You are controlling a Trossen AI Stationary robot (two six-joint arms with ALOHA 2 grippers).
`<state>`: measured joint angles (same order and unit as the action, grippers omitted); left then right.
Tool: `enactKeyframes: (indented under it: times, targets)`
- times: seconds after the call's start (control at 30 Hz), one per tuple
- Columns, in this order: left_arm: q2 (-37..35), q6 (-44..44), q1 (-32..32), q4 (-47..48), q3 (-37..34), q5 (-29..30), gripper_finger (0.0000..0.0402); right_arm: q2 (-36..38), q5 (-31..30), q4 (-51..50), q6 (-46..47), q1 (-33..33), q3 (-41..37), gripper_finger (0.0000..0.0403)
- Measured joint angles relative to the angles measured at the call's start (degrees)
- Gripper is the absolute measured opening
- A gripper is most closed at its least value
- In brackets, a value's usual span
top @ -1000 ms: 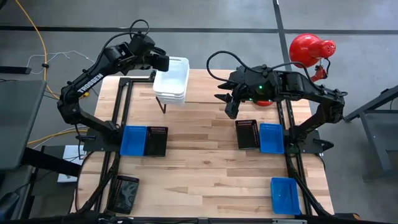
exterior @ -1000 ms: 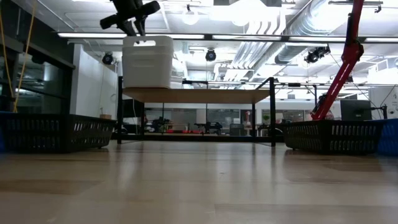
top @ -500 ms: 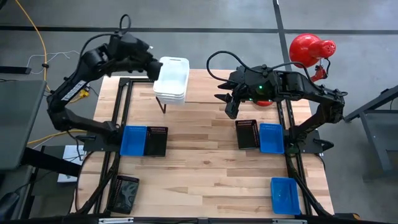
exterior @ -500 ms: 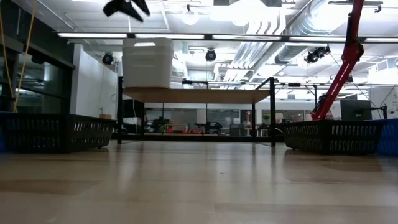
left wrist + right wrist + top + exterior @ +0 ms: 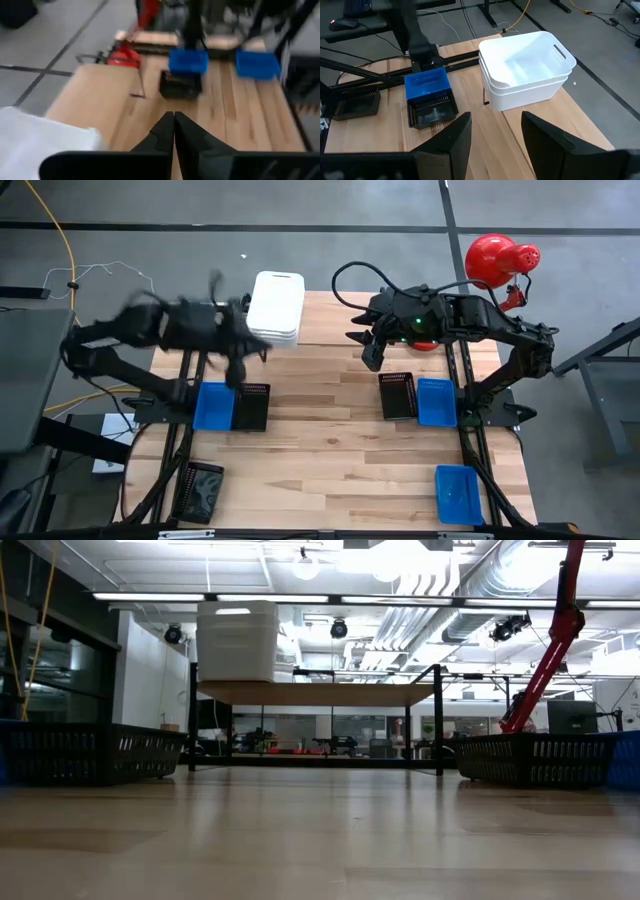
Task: Stack baskets on shelf by color
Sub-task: Adjust the bottom white bin on the shelf
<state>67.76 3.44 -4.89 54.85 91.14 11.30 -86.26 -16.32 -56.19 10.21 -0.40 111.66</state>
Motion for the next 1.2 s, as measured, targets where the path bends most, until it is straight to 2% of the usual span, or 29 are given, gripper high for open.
enactKeyframes:
  times: [0.07, 0.17, 0.33, 0.4, 0.47, 0.67, 0.83, 1.2]
  targets:
    - [0.26, 0.52, 4.18, -1.5, -5.11, 3.42, 0.0002, 0.0, 0.0, -0.38, 0.08, 0.0, 0.0, 0.0161]
    - [0.06, 4.14, 7.16, -8.61, -15.38, 4.95, 0.0001, -0.02, -0.02, -1.2, 0.77, 0.0, 0.0, 0.0161]
    - [-2.7, 10.2, 7.55, -27.58, -33.68, 2.58, 0.0, 0.0, -0.2, -1.41, 1.36, 0.01, 0.0, 0.0161]
    - [-3.63, 10.84, 7.04, -33.22, -39.31, 4.69, 0.0, 0.0, -0.2, -1.41, 1.37, 0.0, 0.0, 0.0161]
    - [-3.68, 10.96, 6.69, -37.56, -42.89, 9.42, 0.0, 0.0, -0.2, -1.41, 1.37, 0.0, 0.0, 0.0161]
    - [-3.68, 10.99, 5.91, -38.06, -46.56, 29.25, 0.0, 0.0, -0.22, -1.41, 3.13, 0.02, 0.0, 0.0161]
    - [-3.66, 9.95, 5.68, -38.47, -46.56, 39.42, 0.0, 0.0, -1.01, -1.41, 4.34, 0.02, 0.0, 0.0161]
    - [0.55, 12.9, -0.12, -40.86, -46.58, 37.15, 0.0, 0.0, -2.83, -1.39, 4.36, 0.0, 0.0, 0.0161]
